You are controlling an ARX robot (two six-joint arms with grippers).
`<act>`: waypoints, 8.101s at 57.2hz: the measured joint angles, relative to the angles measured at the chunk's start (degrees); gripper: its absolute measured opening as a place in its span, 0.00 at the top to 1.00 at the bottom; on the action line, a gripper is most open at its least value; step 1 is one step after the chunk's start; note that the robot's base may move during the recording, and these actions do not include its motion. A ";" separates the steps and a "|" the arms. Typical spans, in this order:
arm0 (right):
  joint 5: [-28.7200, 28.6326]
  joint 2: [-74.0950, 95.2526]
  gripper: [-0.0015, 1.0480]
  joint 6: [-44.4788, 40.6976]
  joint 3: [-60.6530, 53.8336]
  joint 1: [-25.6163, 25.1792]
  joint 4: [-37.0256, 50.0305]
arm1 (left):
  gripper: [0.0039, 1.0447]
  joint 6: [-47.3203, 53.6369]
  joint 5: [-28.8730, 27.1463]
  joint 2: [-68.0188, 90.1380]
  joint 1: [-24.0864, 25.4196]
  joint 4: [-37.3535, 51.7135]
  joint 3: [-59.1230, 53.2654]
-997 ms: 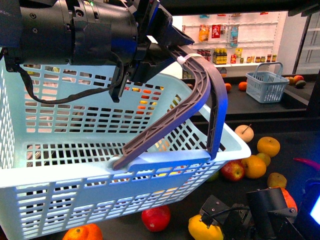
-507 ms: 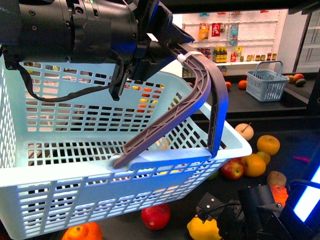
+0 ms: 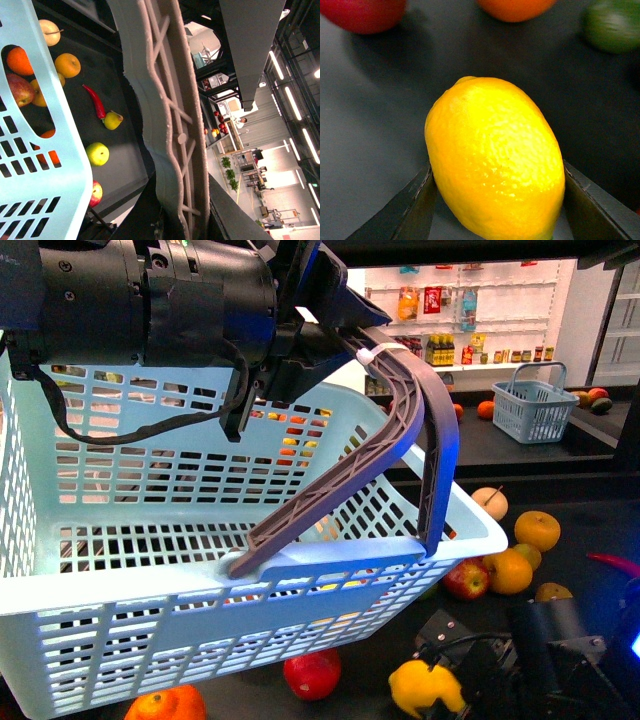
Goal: Pick lemon from shelf
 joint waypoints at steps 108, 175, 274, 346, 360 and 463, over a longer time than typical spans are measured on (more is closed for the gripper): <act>5.09 -50.05 0.07 25.27 -17.99 3.82 3.19 | 0.90 -0.04 -0.17 0.04 -0.04 0.00 0.00; 18.23 -149.96 0.97 33.16 -70.42 -0.96 -39.56 | 0.90 -0.11 -0.11 0.09 -0.04 0.00 0.00; 18.25 -150.05 0.07 33.22 -70.42 -0.96 -39.56 | 0.90 -27.26 -26.29 -1.20 31.74 28.11 -9.99; 18.25 -150.05 0.07 33.22 -70.42 -0.96 -39.56 | 0.73 -32.22 -12.13 14.12 47.17 50.80 -13.55; 18.25 -150.05 0.07 33.22 -70.42 -0.96 -39.56 | 0.26 -26.43 -13.33 13.20 46.95 46.21 -15.67; 18.25 -150.07 0.07 33.22 -70.42 -0.96 -39.56 | 0.98 53.24 -33.07 -96.26 22.97 -29.86 -61.37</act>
